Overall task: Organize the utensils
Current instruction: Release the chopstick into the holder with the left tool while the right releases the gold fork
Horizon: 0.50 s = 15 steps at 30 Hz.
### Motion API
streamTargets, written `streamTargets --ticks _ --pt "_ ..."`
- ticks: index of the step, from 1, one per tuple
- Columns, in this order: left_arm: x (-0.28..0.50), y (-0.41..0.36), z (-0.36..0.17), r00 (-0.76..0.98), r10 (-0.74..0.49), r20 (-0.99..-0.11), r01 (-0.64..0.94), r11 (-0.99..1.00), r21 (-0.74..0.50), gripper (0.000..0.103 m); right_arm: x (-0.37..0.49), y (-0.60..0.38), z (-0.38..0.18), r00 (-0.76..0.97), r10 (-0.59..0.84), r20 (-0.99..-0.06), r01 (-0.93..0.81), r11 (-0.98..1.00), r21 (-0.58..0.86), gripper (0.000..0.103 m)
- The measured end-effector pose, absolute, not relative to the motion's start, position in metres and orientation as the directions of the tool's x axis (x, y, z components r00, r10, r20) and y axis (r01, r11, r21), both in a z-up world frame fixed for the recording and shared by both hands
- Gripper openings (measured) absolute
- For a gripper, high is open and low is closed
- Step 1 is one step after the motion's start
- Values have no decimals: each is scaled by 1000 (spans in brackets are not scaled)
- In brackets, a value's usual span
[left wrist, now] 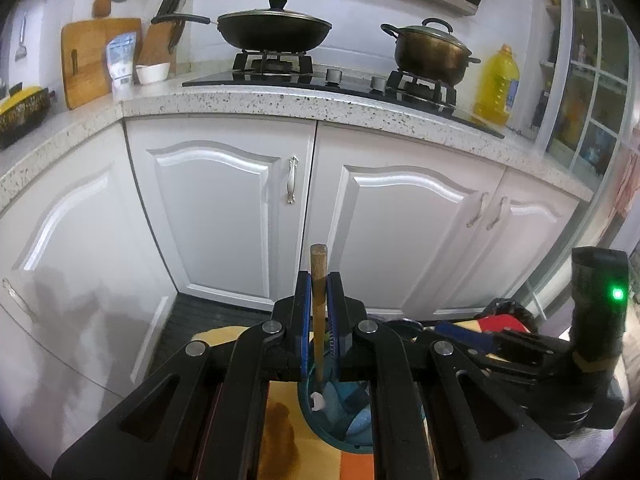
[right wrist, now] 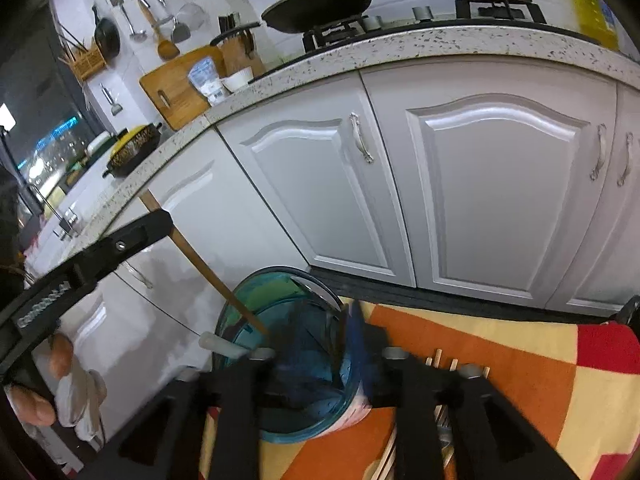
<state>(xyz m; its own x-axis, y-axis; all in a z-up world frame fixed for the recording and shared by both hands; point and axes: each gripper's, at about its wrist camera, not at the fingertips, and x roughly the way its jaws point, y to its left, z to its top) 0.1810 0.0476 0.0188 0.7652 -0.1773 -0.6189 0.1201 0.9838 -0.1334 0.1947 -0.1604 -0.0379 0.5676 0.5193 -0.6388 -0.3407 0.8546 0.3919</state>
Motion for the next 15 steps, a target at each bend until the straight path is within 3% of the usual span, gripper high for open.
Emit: streamTargets --ticks 4,10,15 --pt "182 52 17 746 -198 -636 118 979 -166 9 186 -173 -35 574 525 -628 -323 850 416 33" --pt "167 61 23 751 -225 -620 110 970 -217 36 163 -186 -35 575 520 -632 -310 853 420 33" --pt "144 63 32 766 -223 -603 109 969 -220 40 140 -197 -37 582 484 -654 -297 875 383 34"
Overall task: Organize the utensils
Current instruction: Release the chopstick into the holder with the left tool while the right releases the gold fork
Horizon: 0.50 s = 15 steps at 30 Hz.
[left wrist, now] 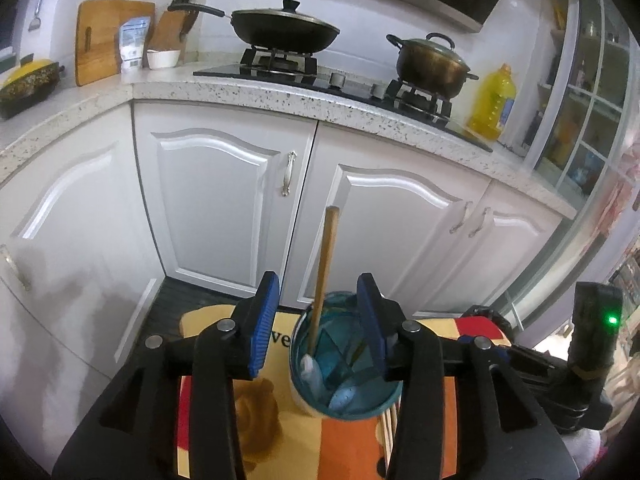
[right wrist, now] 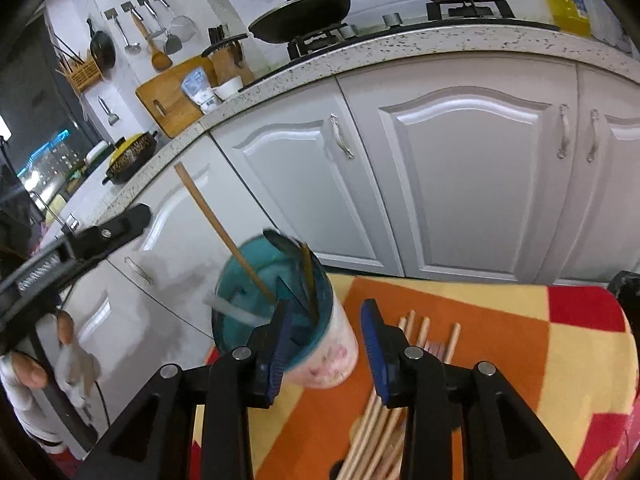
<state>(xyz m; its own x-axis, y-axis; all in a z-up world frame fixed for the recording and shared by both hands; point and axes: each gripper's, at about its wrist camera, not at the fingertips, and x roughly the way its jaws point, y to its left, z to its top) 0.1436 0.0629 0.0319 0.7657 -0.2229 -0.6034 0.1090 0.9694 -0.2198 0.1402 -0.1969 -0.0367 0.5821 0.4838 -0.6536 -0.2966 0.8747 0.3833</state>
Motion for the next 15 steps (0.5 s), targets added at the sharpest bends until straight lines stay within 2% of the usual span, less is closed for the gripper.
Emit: streamTargets --ticks 3,15 --pt "125 58 32 773 -211 -598 112 974 -199 45 127 -204 -37 588 462 -664 -285 887 364 34" --pt "65 13 5 751 -172 -638 131 985 -111 48 75 -231 -29 614 400 -680 -229 915 331 37"
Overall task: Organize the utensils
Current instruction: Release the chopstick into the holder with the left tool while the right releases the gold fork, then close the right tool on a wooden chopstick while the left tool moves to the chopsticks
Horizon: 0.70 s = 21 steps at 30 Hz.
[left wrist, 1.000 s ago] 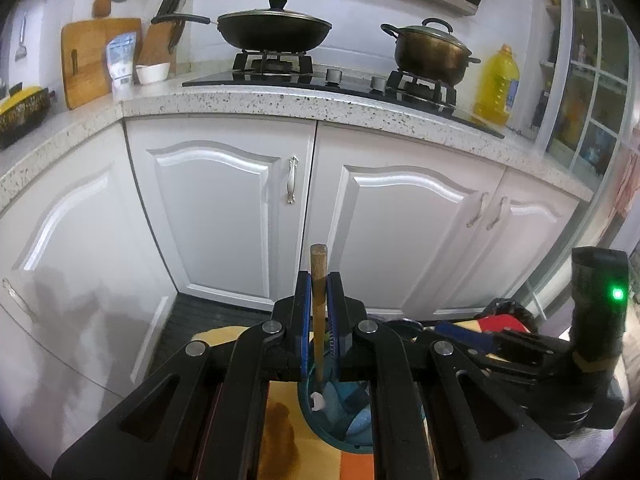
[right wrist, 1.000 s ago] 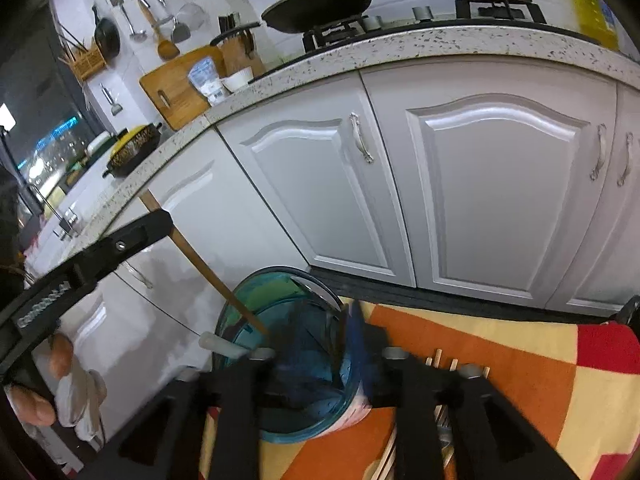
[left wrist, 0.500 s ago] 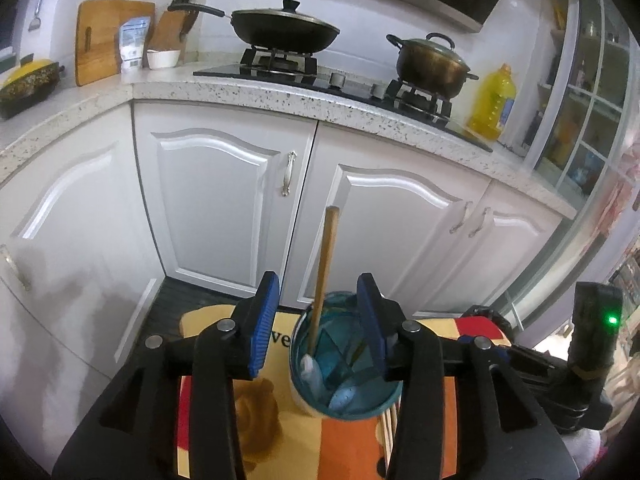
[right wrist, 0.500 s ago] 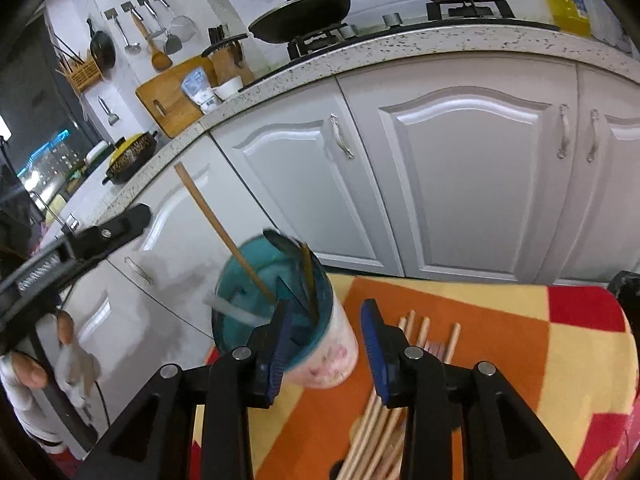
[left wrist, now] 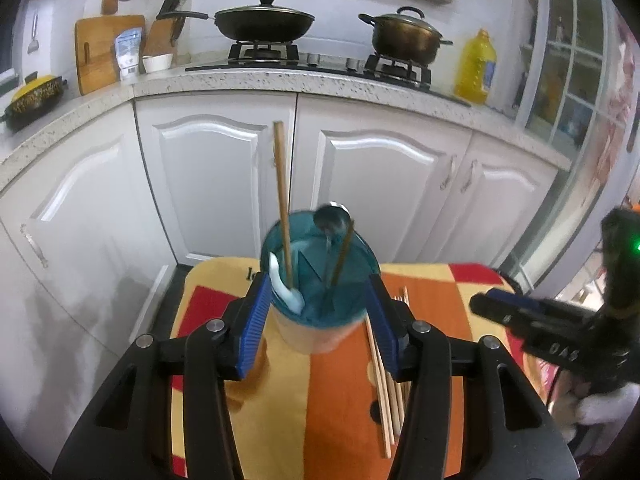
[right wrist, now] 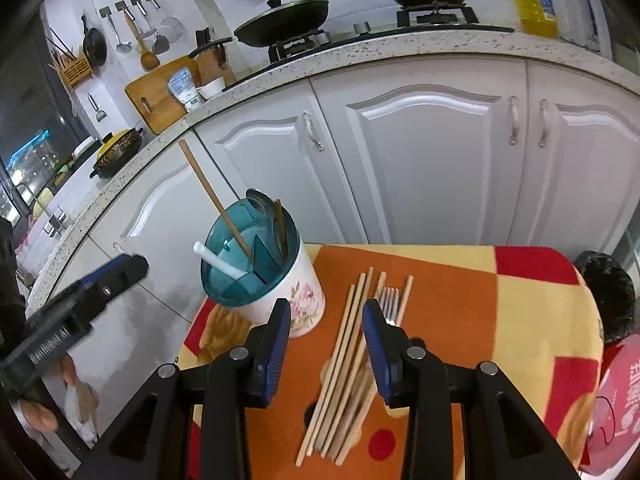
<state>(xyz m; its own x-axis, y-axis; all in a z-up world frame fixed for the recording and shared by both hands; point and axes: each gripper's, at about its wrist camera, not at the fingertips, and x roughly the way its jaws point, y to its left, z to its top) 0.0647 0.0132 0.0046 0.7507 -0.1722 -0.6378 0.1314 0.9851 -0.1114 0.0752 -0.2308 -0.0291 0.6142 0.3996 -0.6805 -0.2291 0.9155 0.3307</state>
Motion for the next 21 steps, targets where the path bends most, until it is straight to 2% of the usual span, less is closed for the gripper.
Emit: streamTargets --ticks 12,21 --pt "27 -15 -9 735 -185 -652 166 982 -92 52 31 -249 -26 619 357 -700 -206 933 294 41" --pt "21 -8 -21 700 -210 -682 149 978 -148 53 33 -253 -68 549 351 -759 -182 936 301 42"
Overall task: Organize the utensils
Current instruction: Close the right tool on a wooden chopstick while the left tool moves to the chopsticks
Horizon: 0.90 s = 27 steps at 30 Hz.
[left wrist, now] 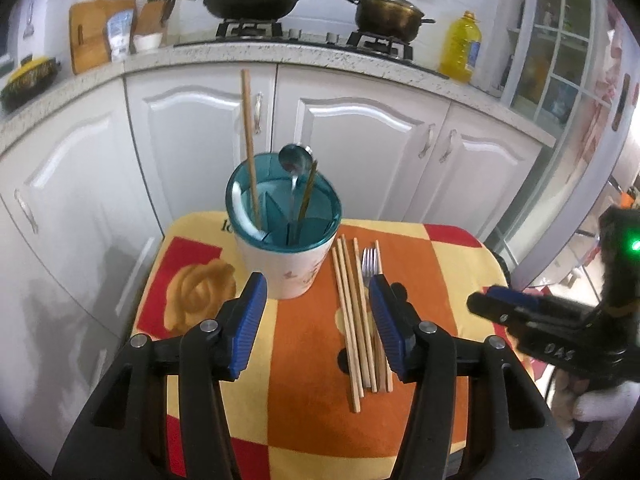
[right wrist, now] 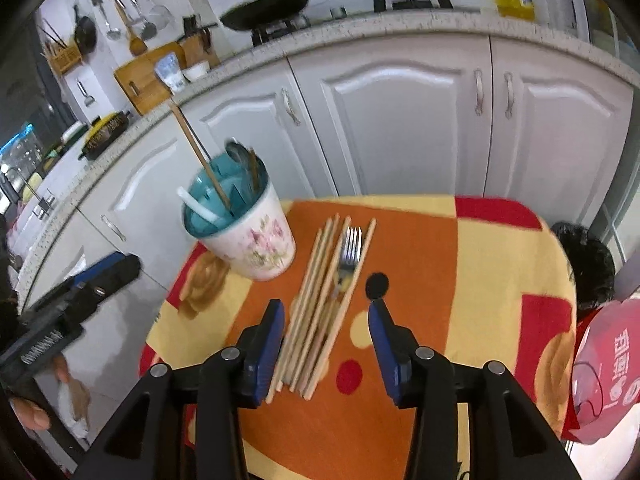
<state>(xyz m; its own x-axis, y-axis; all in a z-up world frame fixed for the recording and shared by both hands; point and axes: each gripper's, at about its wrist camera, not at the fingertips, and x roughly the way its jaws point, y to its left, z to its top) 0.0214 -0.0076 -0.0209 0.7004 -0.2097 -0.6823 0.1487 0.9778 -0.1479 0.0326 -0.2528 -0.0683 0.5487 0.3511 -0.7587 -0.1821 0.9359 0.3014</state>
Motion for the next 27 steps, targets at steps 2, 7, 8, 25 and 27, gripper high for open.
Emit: streamTargets --ticks 2,7,8,25,27 --pt "24 -5 -25 689 -211 -693 141 977 -158 53 38 -252 -83 522 348 -779 -171 937 305 42" --pt "26 -2 -35 679 -209 -704 131 978 -164 53 53 -248 -116 474 352 -807 -159 936 315 42" --pt "27 -2 -38 674 -212 -708 129 977 -169 53 57 -245 -120 467 353 -811 -168 936 311 41" --pt "58 -28 -133 491 -290 -822 133 957 -258 53 108 -217 -172 400 309 -863 -190 949 251 10" --pt "63 -34 -141 471 -304 -828 142 953 -269 52 106 -221 -171 396 308 -865 -192 949 249 7"
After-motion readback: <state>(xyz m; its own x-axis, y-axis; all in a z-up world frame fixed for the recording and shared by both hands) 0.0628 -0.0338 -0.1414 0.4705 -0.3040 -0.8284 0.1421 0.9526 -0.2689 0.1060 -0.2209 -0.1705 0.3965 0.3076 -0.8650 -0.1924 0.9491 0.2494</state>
